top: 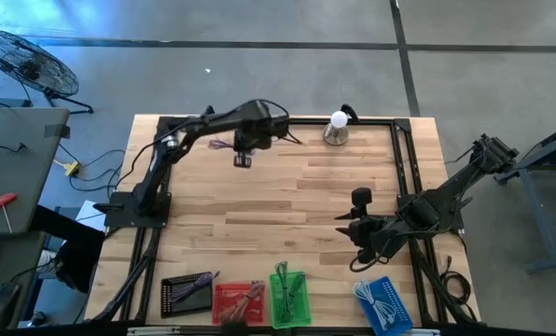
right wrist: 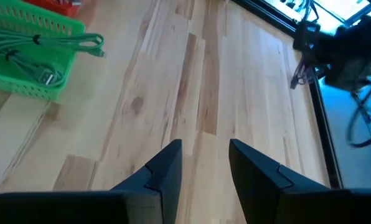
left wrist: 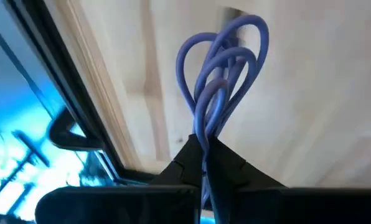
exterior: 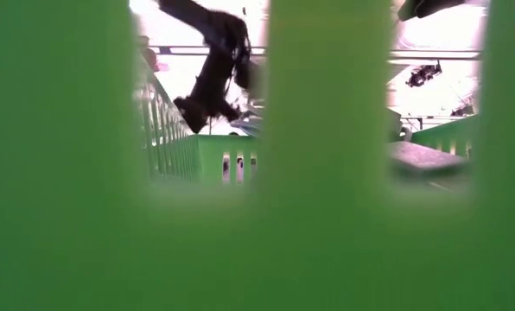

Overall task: Pick & Place USB Port
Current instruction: Put the purple charger cable into the black bin

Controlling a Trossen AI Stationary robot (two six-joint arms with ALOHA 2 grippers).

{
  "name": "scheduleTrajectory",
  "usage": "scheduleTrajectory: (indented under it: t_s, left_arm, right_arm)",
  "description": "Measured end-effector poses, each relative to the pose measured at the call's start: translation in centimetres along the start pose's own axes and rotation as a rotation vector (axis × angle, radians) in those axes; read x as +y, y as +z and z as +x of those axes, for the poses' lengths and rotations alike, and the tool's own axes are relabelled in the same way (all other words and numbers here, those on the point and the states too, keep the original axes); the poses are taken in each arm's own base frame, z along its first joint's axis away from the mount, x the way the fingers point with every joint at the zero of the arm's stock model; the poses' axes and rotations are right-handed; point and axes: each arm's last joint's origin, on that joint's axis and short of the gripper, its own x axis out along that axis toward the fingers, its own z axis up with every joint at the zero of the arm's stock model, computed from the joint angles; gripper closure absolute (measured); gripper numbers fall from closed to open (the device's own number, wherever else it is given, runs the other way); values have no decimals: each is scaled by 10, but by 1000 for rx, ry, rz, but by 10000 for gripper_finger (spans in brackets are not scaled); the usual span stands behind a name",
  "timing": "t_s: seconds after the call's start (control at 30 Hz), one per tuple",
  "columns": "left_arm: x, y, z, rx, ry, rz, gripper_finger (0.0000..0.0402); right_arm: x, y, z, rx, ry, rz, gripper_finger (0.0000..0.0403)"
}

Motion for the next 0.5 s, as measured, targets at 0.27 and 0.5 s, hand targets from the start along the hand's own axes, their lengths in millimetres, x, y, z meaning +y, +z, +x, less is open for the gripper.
scheduleTrajectory:
  t_s: [0.27, 0.5]
  left_arm:
    - [-63, -28, -80, -247, 30, -139, 401]
    - [-134, -66, -134, -449, -29, -412, 401]
  right_arm:
    - [1, -3, 0, 24, 28, -17, 279]
    - [4, -3, -1, 35, 133, 12, 279]
